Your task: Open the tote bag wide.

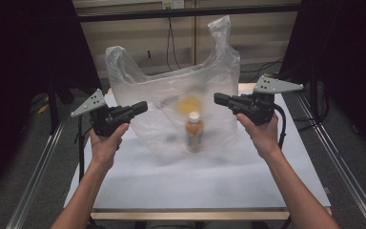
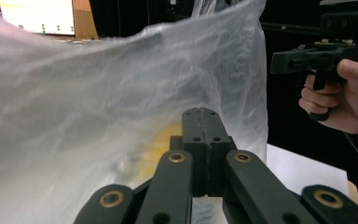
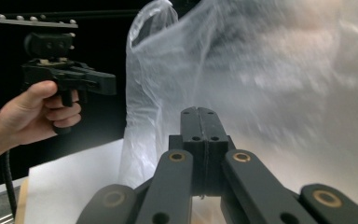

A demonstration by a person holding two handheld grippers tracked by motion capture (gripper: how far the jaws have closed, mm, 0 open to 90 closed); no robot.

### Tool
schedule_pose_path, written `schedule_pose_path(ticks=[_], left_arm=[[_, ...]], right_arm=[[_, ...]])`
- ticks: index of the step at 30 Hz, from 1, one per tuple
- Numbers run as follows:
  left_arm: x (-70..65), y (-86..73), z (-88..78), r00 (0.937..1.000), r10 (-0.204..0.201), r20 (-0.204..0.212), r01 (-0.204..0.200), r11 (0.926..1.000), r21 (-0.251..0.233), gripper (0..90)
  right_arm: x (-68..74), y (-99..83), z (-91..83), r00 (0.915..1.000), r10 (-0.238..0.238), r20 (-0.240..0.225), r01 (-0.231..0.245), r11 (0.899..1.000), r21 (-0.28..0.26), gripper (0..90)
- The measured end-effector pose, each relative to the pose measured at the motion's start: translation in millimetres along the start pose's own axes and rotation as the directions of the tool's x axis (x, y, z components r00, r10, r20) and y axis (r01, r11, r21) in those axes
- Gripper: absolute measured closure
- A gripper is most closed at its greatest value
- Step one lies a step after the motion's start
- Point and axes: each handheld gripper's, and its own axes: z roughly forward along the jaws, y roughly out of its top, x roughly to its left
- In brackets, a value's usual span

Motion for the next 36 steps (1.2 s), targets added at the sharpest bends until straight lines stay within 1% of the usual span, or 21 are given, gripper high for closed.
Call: schedule_pose_path(ticks=[2,6,7,8,9,10,11,12,14,16,17,22,23,25,27,28,29,30,31,34,36], left_arm=[[0.8,2.3,0.7,1.0,0.002,0.007,-0.002,1.0,-0.004,90.0],[3.1,19.9,6.8,0.9999,0.013,0.001,-0.013,0.9993,-0.036,90.0],[3.1,19.9,6.8,0.9999,0.013,0.001,-0.013,0.9993,-0.036,90.0],[3.7,26.5,10.0,0.9998,0.021,0.001,-0.021,0.999,-0.039,90.0],[3.7,26.5,10.0,0.9998,0.021,0.001,-0.021,0.999,-0.039,90.0],[4.0,32.6,14.3,0.9998,0.018,0.004,-0.018,0.9987,-0.048,90.0],[5.5,36.1,15.9,0.9993,0.037,0.0,-0.037,0.9984,-0.042,90.0],[5.4,39.1,18.8,0.9997,0.023,0.0,-0.023,0.9982,-0.055,90.0],[7.1,42.5,20.9,0.9995,0.033,0.005,-0.032,0.998,-0.054,90.0],[9.2,48.9,25.4,0.9993,0.036,-0.006,-0.036,0.998,-0.052,90.0],[11.5,54.4,30.3,0.9996,0.02,-0.017,-0.021,0.9981,-0.058,90.0],[18.1,62.2,41.4,0.9991,0.014,-0.039,-0.015,0.9993,-0.035,90.0],[21.5,64.3,49.5,0.9991,0.012,-0.041,-0.012,0.9999,-0.005,90.0],[24.1,63.3,56.5,0.9997,0.006,-0.024,-0.006,0.9999,0.013,90.0],[23.4,61.3,59.3,0.9997,0.001,-0.023,-0.001,0.9997,0.023,90.0],[20.2,55.9,65.0,0.9999,0.015,-0.005,-0.015,0.9985,0.053,90.0],[20.2,55.9,65.0,0.9999,0.015,-0.005,-0.015,0.9985,0.053,90.0],[14.9,49.4,70.2,0.9995,0.024,0.021,-0.025,0.998,0.058,90.0],[13.2,46.2,71.6,0.9992,0.02,0.034,-0.022,0.9979,0.061,90.0],[8.6,38.2,76.6,0.9989,0.032,0.035,-0.035,0.9954,0.09,90.0],[8.2,35.8,78.1,0.9987,0.031,0.041,-0.035,0.9948,0.096,90.0]], right_arm=[[1.3,4.7,2.6,1.0,-0.007,0.001,0.007,1.0,-0.002,90.0],[1.3,13.0,7.3,0.9998,-0.021,-0.001,0.021,1.0,-0.001,90.0],[0.5,14.5,8.3,0.9998,-0.021,0.0,0.021,1.0,-0.001,90.0],[-0.4,15.4,8.7,0.9997,-0.023,0.004,0.023,1.0,0.001,90.0],[-0.4,15.4,8.7,0.9997,-0.023,0.004,0.023,1.0,0.001,90.0],[-2.4,16.5,9.0,0.9999,-0.013,0.007,0.013,1.0,-0.006,90.0],[-3.5,16.9,9.3,0.9999,-0.014,0.008,0.014,1.0,-0.007,90.0],[-4.2,17.2,9.3,0.9999,-0.013,0.011,0.013,1.0,-0.006,90.0],[-4.7,17.2,9.5,0.9999,-0.01,0.014,0.01,1.0,-0.006,90.0],[-5.3,17.2,9.9,0.9998,-0.015,0.013,0.015,1.0,0.002,90.0],[-5.7,17.9,9.9,0.9998,-0.015,0.013,0.015,1.0,0.006,90.0],[-5.4,26.7,11.6,0.9996,-0.025,0.01,0.025,1.0,0.001,90.0],[-4.4,28.2,12.1,0.9997,-0.024,0.009,0.024,1.0,0.001,90.0],[-4.1,29.5,12.6,0.9996,-0.028,0.006,0.028,1.0,-0.001,90.0],[-4.3,29.3,12.4,0.9996,-0.027,0.008,0.027,1.0,0.0,90.0],[-5.0,28.1,12.2,0.9996,-0.025,0.009,0.025,1.0,-0.002,90.0],[-5.0,28.1,12.2,0.9996,-0.025,0.009,0.025,1.0,-0.002,90.0],[-5.3,26.4,12.3,0.9996,-0.021,0.02,0.021,1.0,0.003,90.0],[-5.4,25.0,12.6,0.9994,-0.024,0.023,0.024,1.0,0.008,90.0],[-4.6,19.6,11.4,0.9997,-0.014,0.017,0.014,1.0,0.009,90.0],[-4.6,16.0,10.5,0.9998,-0.013,0.017,0.013,1.0,0.006,90.0]])
